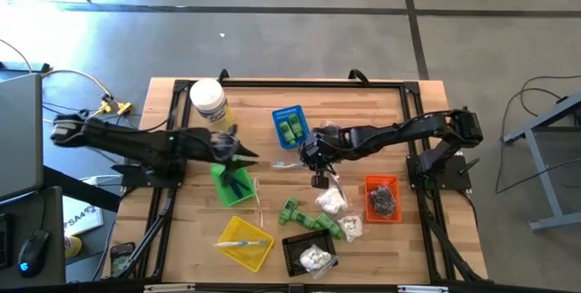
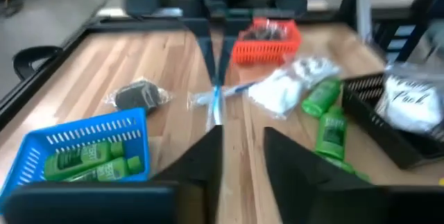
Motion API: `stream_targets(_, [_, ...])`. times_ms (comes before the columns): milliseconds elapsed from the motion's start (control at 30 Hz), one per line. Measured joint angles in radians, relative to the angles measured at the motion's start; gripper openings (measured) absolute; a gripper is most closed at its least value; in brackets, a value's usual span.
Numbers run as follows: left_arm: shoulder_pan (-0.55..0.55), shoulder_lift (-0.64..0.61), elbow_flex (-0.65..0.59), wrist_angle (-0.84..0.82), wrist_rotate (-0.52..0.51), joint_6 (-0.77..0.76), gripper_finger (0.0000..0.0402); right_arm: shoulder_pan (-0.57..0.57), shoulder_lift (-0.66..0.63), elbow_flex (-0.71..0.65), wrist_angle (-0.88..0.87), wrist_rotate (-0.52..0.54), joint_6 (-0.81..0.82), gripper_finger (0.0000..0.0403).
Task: Pick & Place Travel size toiletries
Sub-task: Put the blue toothbrush into the yellow bin
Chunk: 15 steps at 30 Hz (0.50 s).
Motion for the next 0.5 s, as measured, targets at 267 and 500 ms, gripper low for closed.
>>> stream_targets(267, [-0.053, 0.374, 0.344, -0.212, -0.196, 0.083, 0.0235, -0.004, 0.000, 0.011, 0.005, 0.017, -0.018, 0.0014])
stream_targets(500, [-0.052, 0.598, 0.503, -0.285, -0.317, 0.124, 0.0270, -0.004, 0.000, 0.011, 0.007, 0.017, -0.019, 0.0004])
